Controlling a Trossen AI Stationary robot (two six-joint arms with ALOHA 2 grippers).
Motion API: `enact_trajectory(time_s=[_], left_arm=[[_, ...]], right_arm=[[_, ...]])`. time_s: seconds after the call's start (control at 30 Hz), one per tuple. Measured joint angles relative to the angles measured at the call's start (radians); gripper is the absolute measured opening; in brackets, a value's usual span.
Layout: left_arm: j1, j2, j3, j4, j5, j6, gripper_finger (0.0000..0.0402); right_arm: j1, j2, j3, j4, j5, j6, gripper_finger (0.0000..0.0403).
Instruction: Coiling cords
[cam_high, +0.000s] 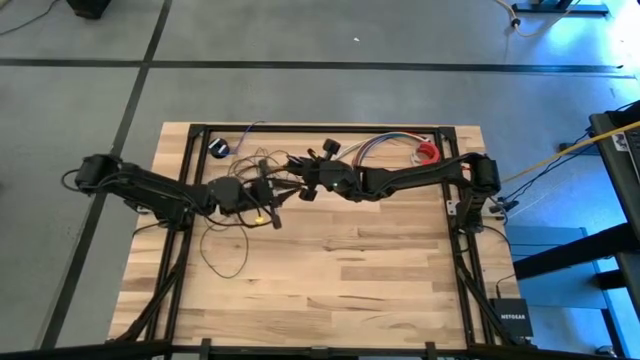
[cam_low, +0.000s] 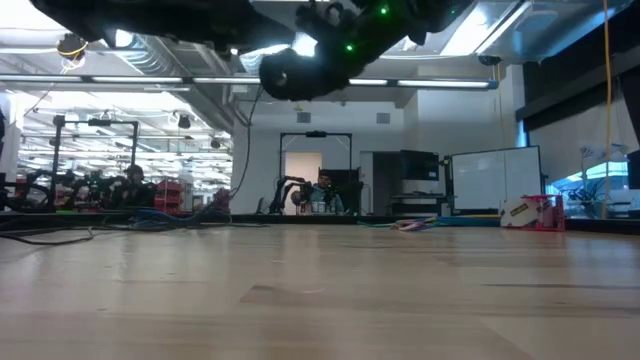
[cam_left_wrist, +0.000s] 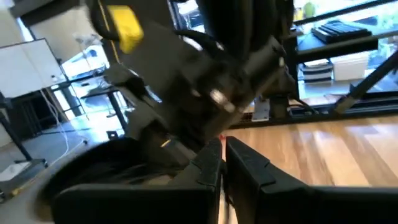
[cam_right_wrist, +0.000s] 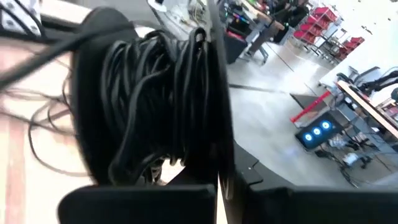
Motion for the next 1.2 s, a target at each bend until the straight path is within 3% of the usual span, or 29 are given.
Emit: enact_trajectory(time_s=[0.23, 0.5, 0.63, 0.73, 0.83, 1.03, 1.2], left_arm=[[0.024, 0.084, 0.009, 0.005, -0.004, 0.058, 0.0007], [0.009, 0.084, 0.013, -0.07, -0.054, 0.081, 0.0004], [-0.029, 0.04, 0.007, -0.12, -0.073, 0.155, 0.0004], [-0.055, -0.028, 0.007, -0.202, -0.1, 0.107, 0.0005], [-0.061, -0.116, 0.002, -0.376, -0.106, 0.021, 0.0027], [-0.059, -0.25, -0.006, -0.717, -0.104, -0.182, 0.0108], [-0.058, -0.322, -0.116, -0.677, -0.135, -0.181, 0.0141]], right_arm=[[-0.002, 0.002, -0.002, 0.021, -0.054, 0.002, 0.0003], [0.0, 0.0, -0.003, 0.022, -0.07, 0.014, 0.0003], [0.002, -0.009, -0.003, 0.002, -0.06, 0.011, 0.0003], [0.002, -0.011, -0.001, 0.0, -0.059, 0.018, 0.0003], [0.002, -0.018, 0.006, 0.018, -0.07, 0.024, 0.0003], [0.002, -0.017, 0.005, 0.015, -0.07, -0.001, 0.0003], [0.002, -0.017, 0.004, 0.009, -0.105, -0.004, 0.0003]])
